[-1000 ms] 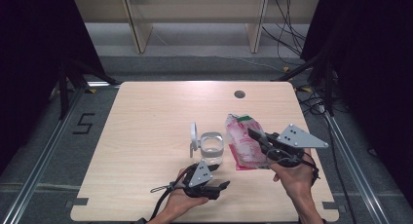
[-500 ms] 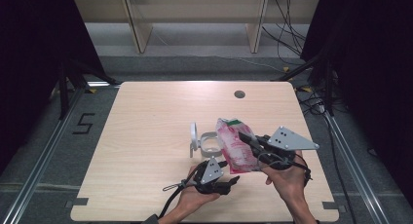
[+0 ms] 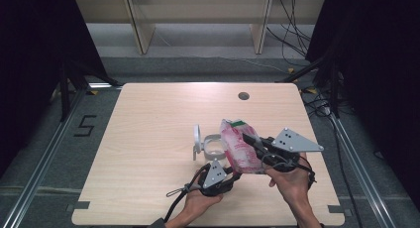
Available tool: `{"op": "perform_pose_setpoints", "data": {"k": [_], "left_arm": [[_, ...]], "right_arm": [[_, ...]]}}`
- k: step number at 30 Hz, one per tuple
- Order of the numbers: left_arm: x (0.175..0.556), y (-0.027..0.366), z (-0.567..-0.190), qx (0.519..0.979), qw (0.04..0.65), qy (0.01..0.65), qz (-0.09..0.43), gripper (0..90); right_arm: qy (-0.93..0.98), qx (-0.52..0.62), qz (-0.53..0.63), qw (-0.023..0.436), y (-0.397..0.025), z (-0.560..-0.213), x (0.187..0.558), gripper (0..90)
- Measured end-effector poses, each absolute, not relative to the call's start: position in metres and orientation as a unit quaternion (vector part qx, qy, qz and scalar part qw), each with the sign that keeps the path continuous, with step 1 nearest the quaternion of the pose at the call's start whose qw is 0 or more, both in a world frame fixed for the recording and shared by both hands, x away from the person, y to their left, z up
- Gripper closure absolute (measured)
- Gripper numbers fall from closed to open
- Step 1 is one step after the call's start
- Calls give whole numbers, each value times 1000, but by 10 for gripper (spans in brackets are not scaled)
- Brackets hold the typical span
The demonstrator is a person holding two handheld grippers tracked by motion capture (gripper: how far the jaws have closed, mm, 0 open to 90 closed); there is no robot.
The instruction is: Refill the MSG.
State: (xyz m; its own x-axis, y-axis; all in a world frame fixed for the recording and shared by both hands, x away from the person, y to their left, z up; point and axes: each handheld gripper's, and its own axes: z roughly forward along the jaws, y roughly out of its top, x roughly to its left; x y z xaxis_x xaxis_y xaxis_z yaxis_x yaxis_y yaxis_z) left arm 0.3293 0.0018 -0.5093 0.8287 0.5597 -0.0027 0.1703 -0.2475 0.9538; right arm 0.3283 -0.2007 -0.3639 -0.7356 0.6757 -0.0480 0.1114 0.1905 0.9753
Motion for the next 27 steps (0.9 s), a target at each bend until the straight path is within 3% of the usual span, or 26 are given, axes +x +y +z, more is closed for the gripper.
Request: {"op": "perform_pose_setpoints", "data": {"k": [9, 12, 18, 27], "left_arm": [[329, -4, -508, 771, 563, 234, 182, 777], [329, -7, -508, 774, 549, 231, 215, 785], [331, -12, -508, 770, 554, 243, 202, 790], [327, -19, -510, 773, 547, 242, 212, 795]], "right_arm": [[731, 282, 572, 240, -199, -361, 334, 900], [731, 293, 567, 242, -198, -361, 340, 900], [733, 280, 562, 263, -192, -359, 352, 900], [748, 285, 543, 255, -185, -357, 358, 900]]}}
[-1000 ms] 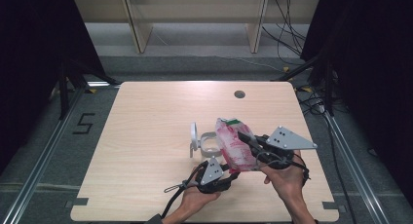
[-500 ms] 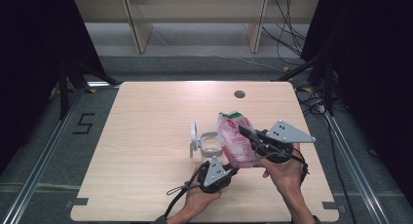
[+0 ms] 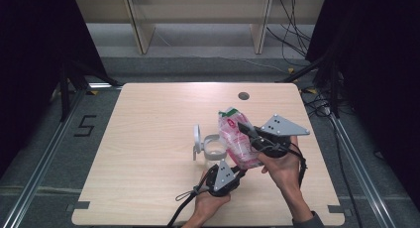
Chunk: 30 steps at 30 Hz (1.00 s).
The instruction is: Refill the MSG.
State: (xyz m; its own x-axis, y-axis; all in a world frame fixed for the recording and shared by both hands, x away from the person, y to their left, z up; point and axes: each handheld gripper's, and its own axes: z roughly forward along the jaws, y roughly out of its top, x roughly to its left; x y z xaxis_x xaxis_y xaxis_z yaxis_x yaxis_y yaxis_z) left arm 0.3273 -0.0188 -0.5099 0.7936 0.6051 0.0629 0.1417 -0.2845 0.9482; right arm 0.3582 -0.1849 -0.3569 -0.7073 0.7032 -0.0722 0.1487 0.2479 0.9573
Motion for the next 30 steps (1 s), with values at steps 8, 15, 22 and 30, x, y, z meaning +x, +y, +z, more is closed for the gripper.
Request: {"op": "perform_pose_setpoints", "data": {"k": [8, 15, 22, 30], "left_arm": [[325, -21, -513, 755, 566, 263, 203, 797], [325, -24, -513, 752, 567, 265, 207, 797], [324, -28, -516, 748, 567, 273, 208, 798], [324, -33, -516, 743, 574, 279, 202, 799]], "right_arm": [[756, 284, 531, 257, -179, -355, 363, 900], [757, 291, 531, 246, -177, -353, 366, 900], [762, 293, 526, 240, -171, -355, 368, 900], [758, 307, 527, 231, -167, -356, 374, 900]]}}
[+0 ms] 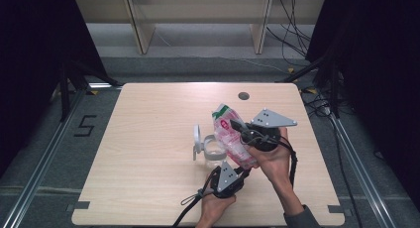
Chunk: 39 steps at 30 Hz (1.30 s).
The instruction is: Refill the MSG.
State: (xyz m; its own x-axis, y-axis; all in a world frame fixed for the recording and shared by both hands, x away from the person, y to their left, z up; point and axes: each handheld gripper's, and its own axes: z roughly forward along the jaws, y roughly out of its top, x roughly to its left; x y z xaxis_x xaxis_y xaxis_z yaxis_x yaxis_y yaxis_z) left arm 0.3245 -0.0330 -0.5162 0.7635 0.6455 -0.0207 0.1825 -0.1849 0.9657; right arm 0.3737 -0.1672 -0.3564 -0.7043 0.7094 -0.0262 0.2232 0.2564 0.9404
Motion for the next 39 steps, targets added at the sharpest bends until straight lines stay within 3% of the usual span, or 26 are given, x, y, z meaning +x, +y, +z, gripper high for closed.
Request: {"op": "perform_pose_setpoints", "data": {"k": [39], "left_arm": [[329, -48, -510, 724, 596, 283, 202, 802]], "right_arm": [[760, 298, 526, 239, -150, -355, 383, 900]]}}
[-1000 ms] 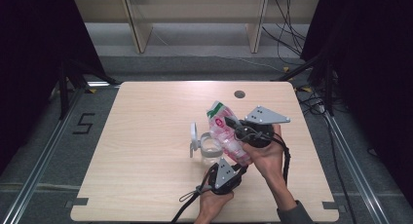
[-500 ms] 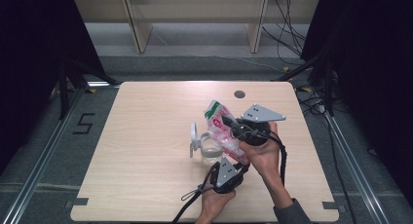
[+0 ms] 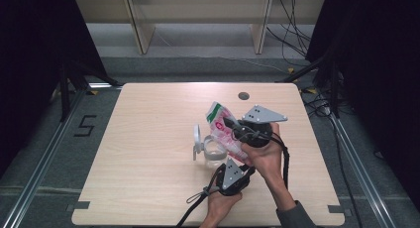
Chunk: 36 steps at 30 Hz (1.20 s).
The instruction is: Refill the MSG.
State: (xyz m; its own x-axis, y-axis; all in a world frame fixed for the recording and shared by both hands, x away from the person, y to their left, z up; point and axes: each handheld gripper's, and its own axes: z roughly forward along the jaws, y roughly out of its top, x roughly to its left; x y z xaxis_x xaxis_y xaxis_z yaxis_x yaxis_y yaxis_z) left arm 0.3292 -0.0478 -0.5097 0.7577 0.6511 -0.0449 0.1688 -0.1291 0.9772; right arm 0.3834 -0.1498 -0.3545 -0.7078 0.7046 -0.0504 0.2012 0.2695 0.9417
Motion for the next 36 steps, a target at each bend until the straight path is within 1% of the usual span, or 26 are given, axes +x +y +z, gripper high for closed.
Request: {"op": "perform_pose_setpoints", "data": {"k": [1, 5, 8, 13, 15, 22, 23, 25, 27, 28, 36], "left_arm": [[329, -48, -509, 725, 595, 283, 201, 802], [331, -47, -509, 725, 596, 282, 201, 802], [331, -48, -509, 724, 596, 285, 202, 802], [332, -48, -508, 721, 598, 285, 203, 802], [331, -49, -508, 720, 598, 286, 204, 802], [333, -49, -509, 719, 599, 285, 205, 803], [333, -50, -509, 718, 600, 287, 204, 803], [333, -50, -509, 718, 600, 288, 202, 803], [332, -51, -509, 717, 601, 289, 203, 803], [333, -51, -509, 716, 603, 290, 202, 803], [335, -55, -509, 715, 606, 286, 197, 804]], "right_arm": [[764, 304, 523, 225, -150, -354, 382, 900], [765, 292, 524, 235, -150, -354, 385, 900], [765, 298, 522, 231, -149, -354, 385, 900], [760, 303, 524, 238, -148, -353, 384, 900], [762, 302, 527, 226, -147, -352, 384, 900], [764, 301, 524, 225, -145, -353, 384, 900], [764, 301, 522, 231, -145, -353, 385, 900], [765, 301, 524, 221, -144, -353, 385, 900], [766, 299, 519, 234, -145, -353, 386, 900], [764, 308, 520, 225, -144, -353, 385, 900], [770, 301, 514, 231, -140, -353, 384, 899]]}}
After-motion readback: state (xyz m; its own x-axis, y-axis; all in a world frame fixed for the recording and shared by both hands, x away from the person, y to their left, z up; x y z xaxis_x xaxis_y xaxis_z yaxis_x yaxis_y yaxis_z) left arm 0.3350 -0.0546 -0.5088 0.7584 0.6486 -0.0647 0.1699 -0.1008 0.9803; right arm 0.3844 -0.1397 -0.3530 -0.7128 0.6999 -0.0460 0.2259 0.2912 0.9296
